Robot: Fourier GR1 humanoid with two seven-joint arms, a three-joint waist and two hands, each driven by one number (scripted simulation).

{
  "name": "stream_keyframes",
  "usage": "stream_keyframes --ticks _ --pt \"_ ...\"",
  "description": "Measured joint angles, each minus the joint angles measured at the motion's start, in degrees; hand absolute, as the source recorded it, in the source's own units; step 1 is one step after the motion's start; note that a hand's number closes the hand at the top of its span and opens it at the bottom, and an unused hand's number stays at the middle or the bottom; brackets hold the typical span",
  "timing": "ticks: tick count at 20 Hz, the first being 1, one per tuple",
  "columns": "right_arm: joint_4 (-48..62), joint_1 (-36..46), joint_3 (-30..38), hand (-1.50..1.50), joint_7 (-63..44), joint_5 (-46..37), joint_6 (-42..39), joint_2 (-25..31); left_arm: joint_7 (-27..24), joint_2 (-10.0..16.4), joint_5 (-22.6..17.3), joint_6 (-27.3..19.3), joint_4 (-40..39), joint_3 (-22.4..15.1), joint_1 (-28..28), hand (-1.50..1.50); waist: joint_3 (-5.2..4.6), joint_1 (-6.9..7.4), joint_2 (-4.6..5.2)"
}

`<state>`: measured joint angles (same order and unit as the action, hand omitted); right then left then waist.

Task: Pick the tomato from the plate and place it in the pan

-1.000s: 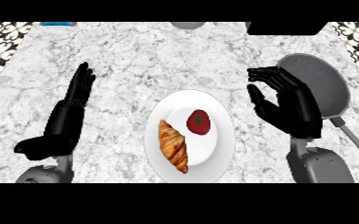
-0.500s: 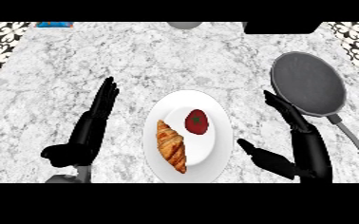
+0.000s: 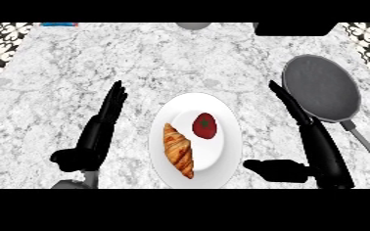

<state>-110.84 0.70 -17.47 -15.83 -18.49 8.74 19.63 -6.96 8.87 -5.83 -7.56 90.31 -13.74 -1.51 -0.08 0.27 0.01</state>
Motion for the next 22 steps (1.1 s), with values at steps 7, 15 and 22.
stream_keyframes --ticks 7,15,22 --pt "7.7 11.94 -5.58 -1.5 -14.21 -4.47 -10.52 0.59 0.12 -0.62 0.05 0.58 -0.68 0.21 -1.31 0.0 -0.02 0.74 0.12" --pt "19.05 21.1 -13.17 -1.5 -23.09 -10.28 -19.17 -5.14 -0.94 -1.26 0.75 0.85 -2.04 0.71 -0.91 0.0 0.04 0.52 0.09" --pt "26.39 21.99 -12.74 -1.5 -22.84 -15.32 -21.22 -11.08 -0.77 -1.98 1.37 2.14 -1.47 1.95 -0.44 0.0 0.07 0.07 0.01"
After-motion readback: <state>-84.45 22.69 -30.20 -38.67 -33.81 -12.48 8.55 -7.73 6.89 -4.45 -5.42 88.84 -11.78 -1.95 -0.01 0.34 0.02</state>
